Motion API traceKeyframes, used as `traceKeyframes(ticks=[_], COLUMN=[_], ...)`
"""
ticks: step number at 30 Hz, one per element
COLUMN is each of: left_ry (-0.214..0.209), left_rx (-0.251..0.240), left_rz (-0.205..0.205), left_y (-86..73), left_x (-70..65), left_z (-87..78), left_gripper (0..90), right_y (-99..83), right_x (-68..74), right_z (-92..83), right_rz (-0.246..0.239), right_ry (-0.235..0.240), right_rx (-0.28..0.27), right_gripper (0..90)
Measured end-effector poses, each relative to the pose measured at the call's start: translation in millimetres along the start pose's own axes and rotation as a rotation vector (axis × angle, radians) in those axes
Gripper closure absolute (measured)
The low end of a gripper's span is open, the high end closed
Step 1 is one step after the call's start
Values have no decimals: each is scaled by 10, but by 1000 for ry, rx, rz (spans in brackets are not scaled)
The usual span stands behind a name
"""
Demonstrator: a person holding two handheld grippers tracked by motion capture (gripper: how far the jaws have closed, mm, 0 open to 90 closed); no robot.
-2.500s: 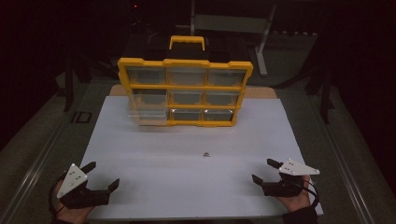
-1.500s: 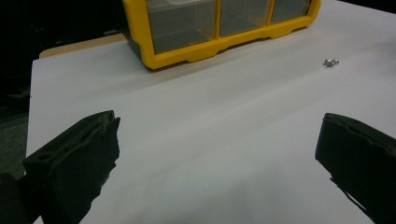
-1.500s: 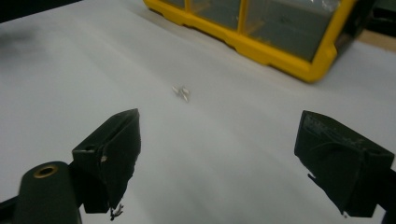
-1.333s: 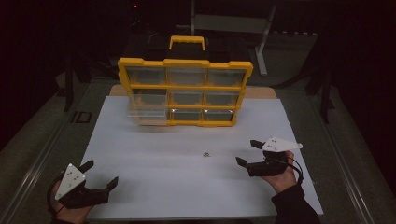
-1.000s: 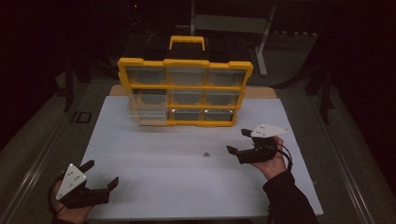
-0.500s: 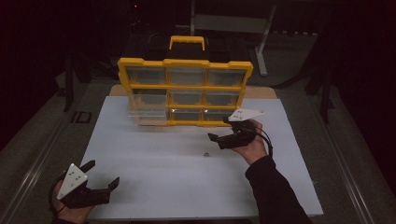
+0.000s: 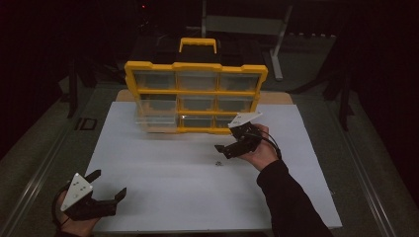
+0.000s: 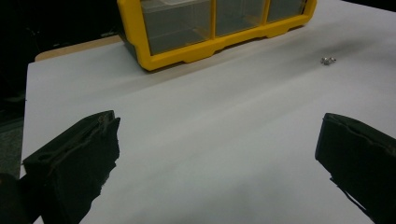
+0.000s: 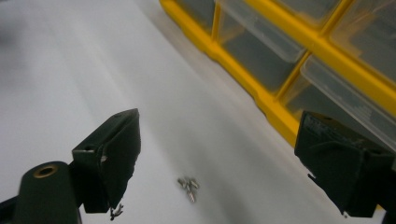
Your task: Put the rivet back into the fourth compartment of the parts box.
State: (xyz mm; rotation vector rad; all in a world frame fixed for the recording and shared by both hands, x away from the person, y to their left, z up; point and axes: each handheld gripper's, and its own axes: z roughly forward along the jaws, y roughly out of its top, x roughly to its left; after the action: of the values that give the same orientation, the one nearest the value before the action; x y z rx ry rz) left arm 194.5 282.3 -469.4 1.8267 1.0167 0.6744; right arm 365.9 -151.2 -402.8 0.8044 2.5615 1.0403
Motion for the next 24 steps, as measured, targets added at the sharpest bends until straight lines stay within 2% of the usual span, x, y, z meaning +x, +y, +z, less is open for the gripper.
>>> traceKeyframes(ticks=[2,3,6,7,9,11,12,15,18,22,24], left_ry=[1,-1,-4,-3,-4,-1,0,-1,-1,-2,-2], left_rx=[0,1,2,3,2,2,1,-6,-3,-1,0], left_rz=[0,-1,-2,-3,-1,1,1,-2,-1,1,0], left_y=[0,0,-3,-4,-4,-2,-2,0,-2,-1,-2], left_x=[-1,0,4,4,4,2,1,-1,0,-2,-2], left_z=[2,2,0,-1,0,0,0,-5,-2,2,4], left_gripper=[4,4,4,4,4,4,4,4,4,4,4], right_y=[39,39,72,92,99,126,126,144,146,124,107], right_x=[17,17,50,72,83,101,101,110,94,67,58], right_z=[76,76,182,242,263,341,341,399,456,559,626], right_rz=[-12,-12,-62,-94,-100,-134,-134,-151,-190,-203,-194], right_ry=[5,5,5,-1,-5,-22,-22,-32,-49,-59,-64], right_rx=[74,74,155,208,224,288,288,348,396,471,496], right_gripper=[144,144,144,144,144,144,144,144,144,143,141])
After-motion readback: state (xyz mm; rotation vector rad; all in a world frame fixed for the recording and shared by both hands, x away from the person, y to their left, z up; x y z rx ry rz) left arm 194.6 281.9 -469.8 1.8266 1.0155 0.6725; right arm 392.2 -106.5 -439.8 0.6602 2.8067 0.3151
